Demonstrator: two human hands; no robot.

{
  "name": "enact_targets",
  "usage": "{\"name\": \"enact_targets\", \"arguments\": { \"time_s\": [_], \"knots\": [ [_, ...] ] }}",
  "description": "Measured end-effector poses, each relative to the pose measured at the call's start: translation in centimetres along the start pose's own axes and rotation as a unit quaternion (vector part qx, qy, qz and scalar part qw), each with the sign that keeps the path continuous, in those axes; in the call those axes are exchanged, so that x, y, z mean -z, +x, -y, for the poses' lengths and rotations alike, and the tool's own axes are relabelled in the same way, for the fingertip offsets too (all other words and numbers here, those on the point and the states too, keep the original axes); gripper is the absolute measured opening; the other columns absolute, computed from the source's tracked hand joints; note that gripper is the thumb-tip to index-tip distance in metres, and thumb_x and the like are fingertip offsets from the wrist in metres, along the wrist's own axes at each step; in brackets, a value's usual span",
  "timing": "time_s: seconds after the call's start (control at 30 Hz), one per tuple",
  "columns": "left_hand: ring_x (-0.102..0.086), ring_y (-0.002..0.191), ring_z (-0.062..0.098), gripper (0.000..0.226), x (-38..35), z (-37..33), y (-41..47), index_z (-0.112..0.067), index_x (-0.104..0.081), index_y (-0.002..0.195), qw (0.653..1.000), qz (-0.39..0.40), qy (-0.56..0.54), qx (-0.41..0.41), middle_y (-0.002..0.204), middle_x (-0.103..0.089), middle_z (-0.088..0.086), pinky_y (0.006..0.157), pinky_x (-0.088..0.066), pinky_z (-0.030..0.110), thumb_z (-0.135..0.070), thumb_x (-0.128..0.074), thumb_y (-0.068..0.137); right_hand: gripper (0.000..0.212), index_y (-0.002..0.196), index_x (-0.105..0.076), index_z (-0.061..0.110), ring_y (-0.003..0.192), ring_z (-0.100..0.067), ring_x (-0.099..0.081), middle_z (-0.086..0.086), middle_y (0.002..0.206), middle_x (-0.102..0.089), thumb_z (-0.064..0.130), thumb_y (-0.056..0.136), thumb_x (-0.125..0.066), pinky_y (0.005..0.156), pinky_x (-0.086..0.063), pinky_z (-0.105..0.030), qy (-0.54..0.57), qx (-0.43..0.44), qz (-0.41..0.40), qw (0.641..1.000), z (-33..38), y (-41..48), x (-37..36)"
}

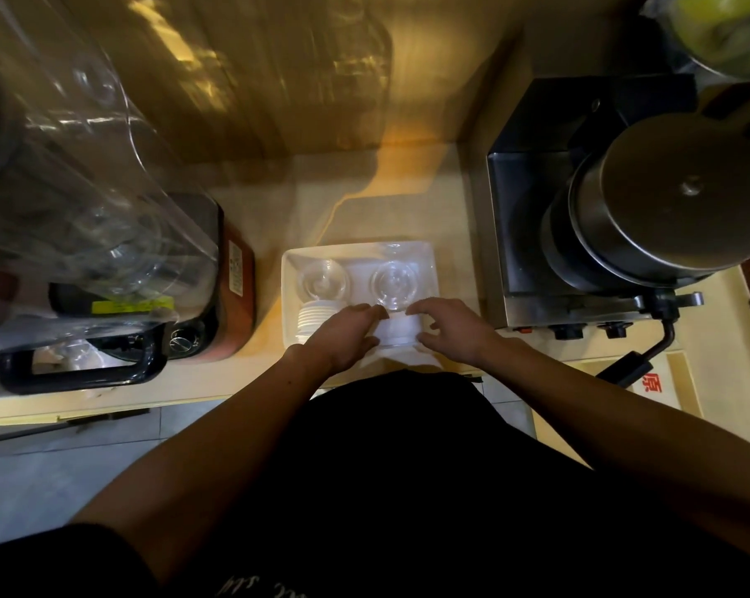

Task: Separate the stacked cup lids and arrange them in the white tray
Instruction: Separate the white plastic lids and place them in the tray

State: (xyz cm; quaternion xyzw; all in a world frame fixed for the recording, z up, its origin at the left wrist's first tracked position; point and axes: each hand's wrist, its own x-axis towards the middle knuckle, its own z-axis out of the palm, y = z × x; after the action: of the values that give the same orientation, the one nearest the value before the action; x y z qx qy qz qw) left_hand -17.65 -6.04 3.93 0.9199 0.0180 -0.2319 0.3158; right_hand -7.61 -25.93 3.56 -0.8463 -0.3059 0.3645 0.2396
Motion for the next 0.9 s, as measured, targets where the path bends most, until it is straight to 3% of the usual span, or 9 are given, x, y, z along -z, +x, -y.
{"name": "enact_targets", "arguments": {
  "time_s": [0.07, 0.23, 0.4, 0.9],
  "knots": [
    [-0.055, 0.111, 0.032, 0.033, 0.07, -0.06, 0.19, -0.011, -0.054, 0.123, 1.0, 0.003, 0.007, 0.004, 0.119, -0.061, 0.014, 0.094, -0.044, 0.037, -0.019, -0.06, 0.091, 0.045, 0.13, -0.058, 0.018, 0.117, -0.025, -0.057, -0.005, 0.135, -0.059, 0.017, 0.086, -0.066, 0.098, -0.045, -0.03, -0.03, -0.002, 0.015, 0.999, -0.06, 0.24, -0.09],
    [-0.054, 0.119, 0.03, 0.039, 0.08, 0.24, 0.43, -0.012, -0.053, 0.131, 1.0, 0.009, 0.02, 0.01, 0.129, -0.06, 0.013, 0.1, -0.04, 0.034, -0.021, -0.056, 0.094, 0.044, 0.135, -0.054, 0.018, 0.128, -0.026, -0.048, -0.006, 0.142, -0.053, 0.018, 0.092, -0.057, 0.107, -0.034, -0.034, -0.074, -0.007, 0.03, 0.997, -0.09, 0.73, -0.41],
    [-0.051, 0.125, 0.029, 0.046, 0.02, 0.31, 0.4, -0.012, -0.048, 0.14, 1.0, 0.005, 0.021, 0.017, 0.137, -0.056, 0.012, 0.105, -0.036, 0.032, -0.022, -0.056, 0.095, 0.044, 0.134, -0.054, 0.015, 0.128, -0.028, -0.047, -0.008, 0.139, -0.054, 0.014, 0.09, -0.056, 0.109, -0.036, -0.037, -0.061, -0.005, 0.029, 0.998, -0.13, 0.75, -0.63],
    [-0.052, 0.125, 0.029, 0.045, 0.61, 0.81, -0.28, -0.011, -0.05, 0.138, 1.0, -0.03, 0.0, 0.001, 0.137, -0.057, 0.012, 0.107, -0.036, 0.034, -0.022, -0.056, 0.096, 0.047, 0.137, -0.05, 0.015, 0.129, -0.029, -0.046, -0.009, 0.14, -0.052, 0.013, 0.091, -0.055, 0.108, -0.035, -0.035, -0.068, -0.012, 0.021, 0.997, 0.62, 0.52, -0.31]
  ]
}}
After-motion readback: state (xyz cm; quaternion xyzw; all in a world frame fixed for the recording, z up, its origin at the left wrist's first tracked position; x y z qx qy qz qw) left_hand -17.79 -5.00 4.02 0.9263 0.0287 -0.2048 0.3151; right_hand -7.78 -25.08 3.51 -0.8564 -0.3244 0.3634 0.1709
